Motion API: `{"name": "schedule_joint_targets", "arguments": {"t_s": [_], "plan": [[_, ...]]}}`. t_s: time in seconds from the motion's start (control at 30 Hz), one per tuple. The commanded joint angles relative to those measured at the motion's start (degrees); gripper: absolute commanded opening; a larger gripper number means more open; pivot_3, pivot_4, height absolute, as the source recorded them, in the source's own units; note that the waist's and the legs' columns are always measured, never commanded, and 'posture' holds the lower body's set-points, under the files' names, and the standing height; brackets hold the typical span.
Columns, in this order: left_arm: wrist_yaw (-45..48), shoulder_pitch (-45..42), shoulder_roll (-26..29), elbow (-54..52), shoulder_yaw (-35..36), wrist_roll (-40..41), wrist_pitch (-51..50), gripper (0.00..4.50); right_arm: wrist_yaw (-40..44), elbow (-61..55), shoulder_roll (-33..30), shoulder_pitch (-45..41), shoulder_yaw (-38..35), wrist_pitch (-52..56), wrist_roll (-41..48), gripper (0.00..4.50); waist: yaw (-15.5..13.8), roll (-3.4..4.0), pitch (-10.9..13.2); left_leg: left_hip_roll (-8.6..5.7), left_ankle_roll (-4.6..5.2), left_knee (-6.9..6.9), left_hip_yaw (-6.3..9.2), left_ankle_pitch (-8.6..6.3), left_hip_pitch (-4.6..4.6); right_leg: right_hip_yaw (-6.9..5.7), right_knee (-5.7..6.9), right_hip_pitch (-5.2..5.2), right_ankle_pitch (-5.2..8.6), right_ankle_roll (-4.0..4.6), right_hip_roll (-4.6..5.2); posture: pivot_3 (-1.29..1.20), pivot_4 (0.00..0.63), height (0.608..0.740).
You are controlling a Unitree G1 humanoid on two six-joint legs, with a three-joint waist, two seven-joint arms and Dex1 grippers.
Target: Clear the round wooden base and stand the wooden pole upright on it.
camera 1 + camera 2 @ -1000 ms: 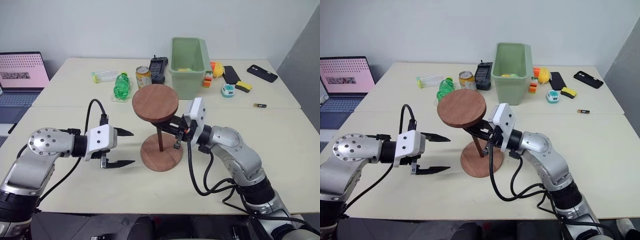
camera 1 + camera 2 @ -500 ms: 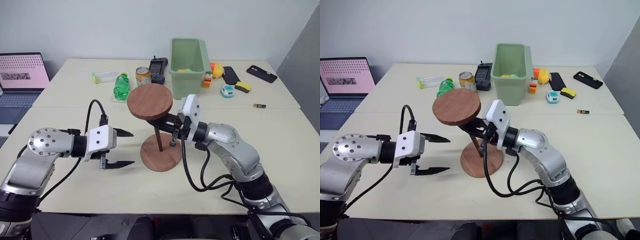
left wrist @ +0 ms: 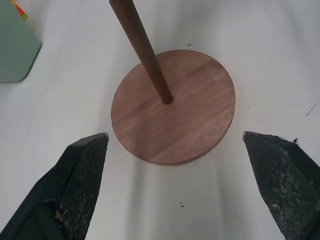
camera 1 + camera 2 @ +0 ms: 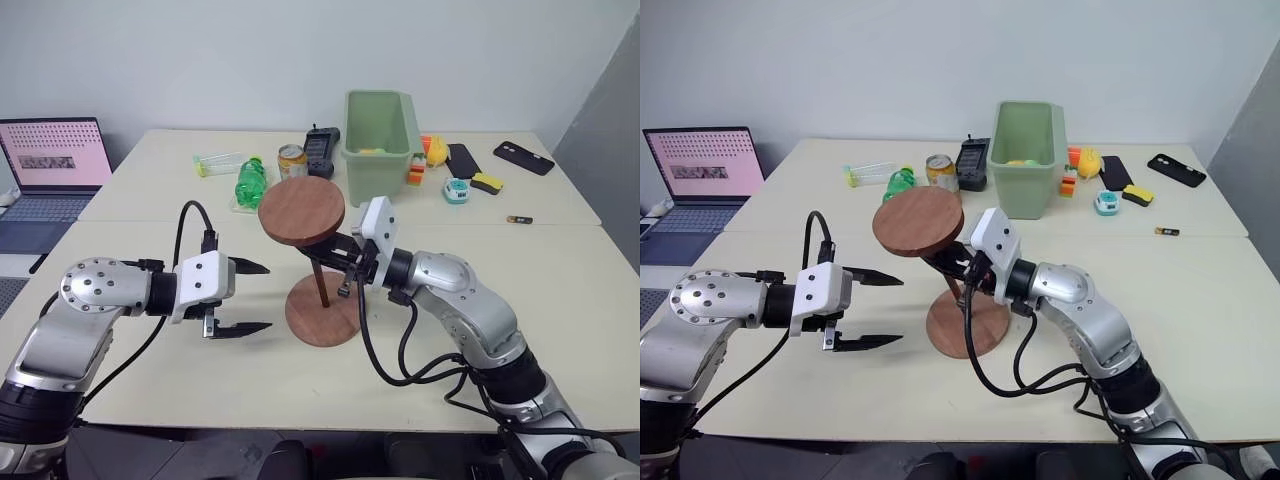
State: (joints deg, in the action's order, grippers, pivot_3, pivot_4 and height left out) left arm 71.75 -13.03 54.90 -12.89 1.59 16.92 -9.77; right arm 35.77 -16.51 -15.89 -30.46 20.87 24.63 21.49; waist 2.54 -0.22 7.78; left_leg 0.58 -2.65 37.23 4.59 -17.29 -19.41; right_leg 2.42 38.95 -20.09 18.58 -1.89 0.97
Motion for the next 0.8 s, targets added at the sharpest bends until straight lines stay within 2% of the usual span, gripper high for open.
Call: {"name": "schedule_joint_targets", "arguments": {"t_s": [0.03,0.33,0.4,0.5,0.67,0.7,0.8], "plan": [[0.0,-0.8,-0.1,-0.6,-0.1,0.3,0.6,4.50,0.8,4.7,-2.6,3.2,3.5,7.3,-3.0,0.23,0.0,0.01,0.0,0.00,0.00,-0.06,-0.02,0.00,0.00,0.00,0.00,0.02,0.00,0.00,0.00,0.00,0.150,0.740],[0.1,-1.0,-1.3,-1.1,1.4,4.0,-2.3,4.50,1.8,3.6,-2.6,2.4,3.3,7.8,-2.5,0.23,0.0,0.05,0.1,0.06,0.00,-0.21,-0.02,0.00,-0.17,0.06,-0.03,-0.08,0.02,0.02,0.09,0.00,0.150,0.740],[-0.2,-0.9,-1.3,-0.9,1.6,4.2,-2.5,4.50,1.8,3.5,-2.5,2.4,3.1,7.8,-2.5,0.93,0.0,0.06,0.1,0.07,0.00,-0.22,-0.01,0.00,-0.17,0.06,-0.03,-0.08,0.03,0.02,0.09,0.00,0.150,0.740],[-0.3,-1.0,-1.2,-0.7,1.6,4.4,-2.6,4.50,2.3,3.1,-2.6,2.0,2.8,8.0,-2.5,1.38,-0.2,-0.34,0.7,0.08,0.00,-0.21,0.06,0.00,-0.30,0.01,-0.04,-0.18,0.04,0.06,0.09,0.00,0.150,0.740],[-0.7,-1.1,-1.4,-1.2,1.4,4.3,-2.8,4.50,3.8,2.2,-2.9,2.2,2.5,8.6,-2.7,2.63,0.4,-0.39,1.4,0.13,-0.34,0.36,0.02,0.20,-2.29,-0.06,0.40,-2.15,-0.03,0.08,0.08,0.00,0.150,0.740],[-0.8,-1.2,-1.4,-1.4,1.3,4.2,-2.9,4.50,4.1,2.0,-3.1,2.4,2.6,8.7,-2.9,2.80,0.6,-0.41,1.4,0.16,-0.37,0.50,0.07,0.21,-2.60,-0.10,0.44,-2.37,-0.03,0.08,0.08,0.00,0.150,0.740],[-1.1,-1.1,-1.5,-2.1,1.2,4.3,-3.1,4.50,4.5,1.2,-3.5,2.9,2.7,9.0,-3.1,2.80,0.6,-0.42,1.4,0.16,-0.35,0.49,0.05,0.20,-2.76,-0.08,0.40,-2.50,-0.03,0.08,0.12,0.00,0.150,0.740]]}}
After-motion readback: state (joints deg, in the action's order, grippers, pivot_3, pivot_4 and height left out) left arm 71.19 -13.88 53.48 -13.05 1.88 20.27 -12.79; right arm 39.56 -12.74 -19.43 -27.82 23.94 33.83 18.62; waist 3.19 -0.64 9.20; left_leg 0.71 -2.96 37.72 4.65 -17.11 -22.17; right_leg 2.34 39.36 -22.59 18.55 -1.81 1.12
